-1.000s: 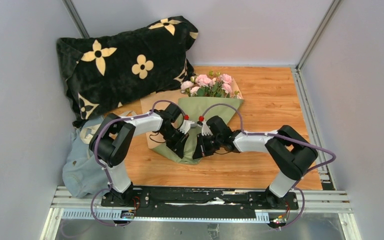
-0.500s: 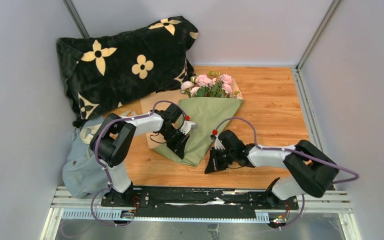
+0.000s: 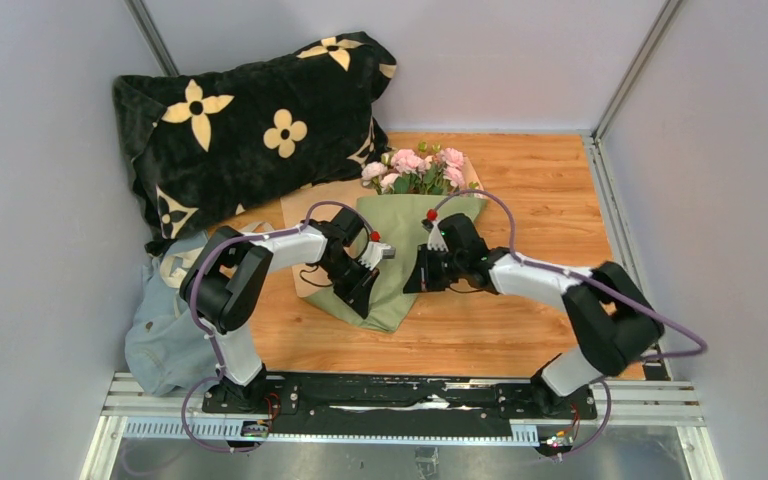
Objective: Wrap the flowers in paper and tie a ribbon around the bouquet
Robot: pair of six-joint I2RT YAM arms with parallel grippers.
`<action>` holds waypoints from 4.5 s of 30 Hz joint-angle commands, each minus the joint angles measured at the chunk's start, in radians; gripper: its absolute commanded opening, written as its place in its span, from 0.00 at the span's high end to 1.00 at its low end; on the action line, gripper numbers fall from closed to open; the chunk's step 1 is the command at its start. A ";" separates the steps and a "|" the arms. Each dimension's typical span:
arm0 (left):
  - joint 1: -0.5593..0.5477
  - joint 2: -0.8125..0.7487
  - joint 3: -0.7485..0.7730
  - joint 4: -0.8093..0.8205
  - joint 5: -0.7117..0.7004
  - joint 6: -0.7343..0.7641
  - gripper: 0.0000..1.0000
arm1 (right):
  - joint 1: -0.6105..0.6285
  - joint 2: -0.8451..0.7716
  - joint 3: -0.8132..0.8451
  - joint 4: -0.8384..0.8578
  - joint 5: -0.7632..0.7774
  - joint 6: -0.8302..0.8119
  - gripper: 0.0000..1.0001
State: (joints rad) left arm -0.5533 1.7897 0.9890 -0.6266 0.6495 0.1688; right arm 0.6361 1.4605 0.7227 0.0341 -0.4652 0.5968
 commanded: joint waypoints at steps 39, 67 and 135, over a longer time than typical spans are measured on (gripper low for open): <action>-0.008 0.025 -0.016 -0.050 -0.028 0.035 0.92 | -0.500 0.454 0.383 -0.203 0.068 -0.238 1.00; -0.008 0.039 -0.006 -0.056 -0.016 0.034 0.91 | -0.148 0.194 0.206 -0.148 0.035 -0.175 1.00; -0.059 -0.305 -0.224 0.023 -0.495 0.772 0.92 | 0.218 0.269 -0.098 0.154 0.069 0.220 1.00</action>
State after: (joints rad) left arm -0.6075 1.4551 0.8001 -0.7052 0.3290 0.8730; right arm 0.8352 1.6951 0.6678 0.2886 -0.5060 0.8310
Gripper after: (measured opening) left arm 0.094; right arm 0.003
